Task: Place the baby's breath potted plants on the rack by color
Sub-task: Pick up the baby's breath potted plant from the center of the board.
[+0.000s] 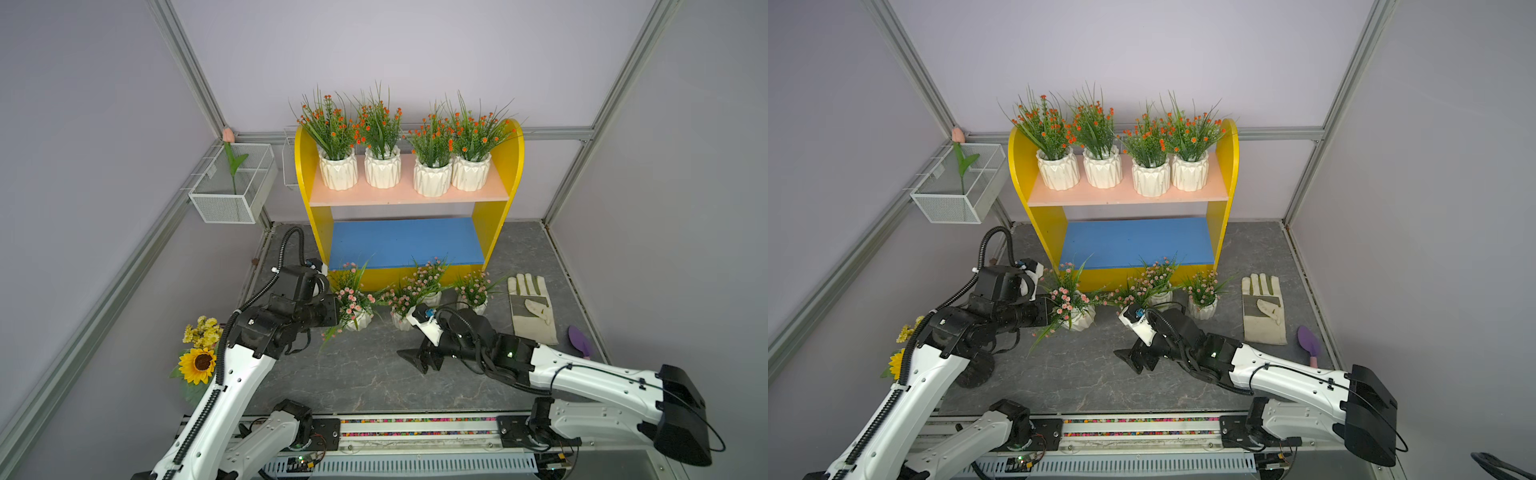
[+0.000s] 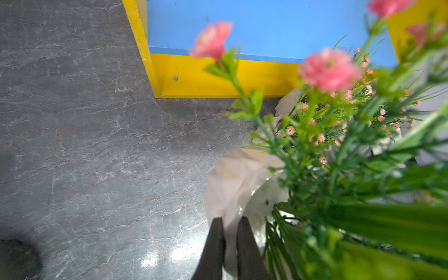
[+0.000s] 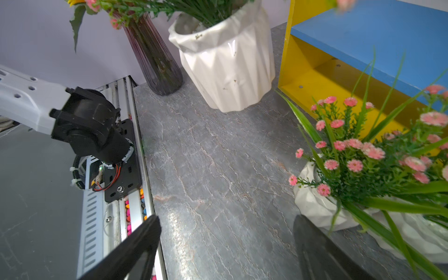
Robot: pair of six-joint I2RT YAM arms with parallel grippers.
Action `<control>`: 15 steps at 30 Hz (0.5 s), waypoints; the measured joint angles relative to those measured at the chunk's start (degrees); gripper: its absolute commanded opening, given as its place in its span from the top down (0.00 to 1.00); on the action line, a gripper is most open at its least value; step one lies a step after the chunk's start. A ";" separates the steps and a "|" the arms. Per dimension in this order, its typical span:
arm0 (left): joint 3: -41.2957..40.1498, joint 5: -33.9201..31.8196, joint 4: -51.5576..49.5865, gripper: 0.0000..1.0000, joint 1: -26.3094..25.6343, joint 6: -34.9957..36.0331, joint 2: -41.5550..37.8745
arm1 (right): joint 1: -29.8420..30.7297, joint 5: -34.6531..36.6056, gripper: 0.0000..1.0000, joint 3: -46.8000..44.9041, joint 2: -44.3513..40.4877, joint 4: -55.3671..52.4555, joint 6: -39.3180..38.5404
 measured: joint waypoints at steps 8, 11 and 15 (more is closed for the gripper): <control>-0.02 4.61 -0.20 1.00 0.00 0.70 0.94 | 1.03 -0.46 0.12 3.91 4.39 1.90 -2.82; -0.02 6.69 0.04 1.00 0.00 0.85 1.44 | 1.18 -0.42 0.12 4.85 5.73 3.39 -4.13; -0.17 9.05 0.90 1.00 0.00 0.87 2.08 | 1.27 -0.22 0.12 5.77 7.37 4.92 -6.16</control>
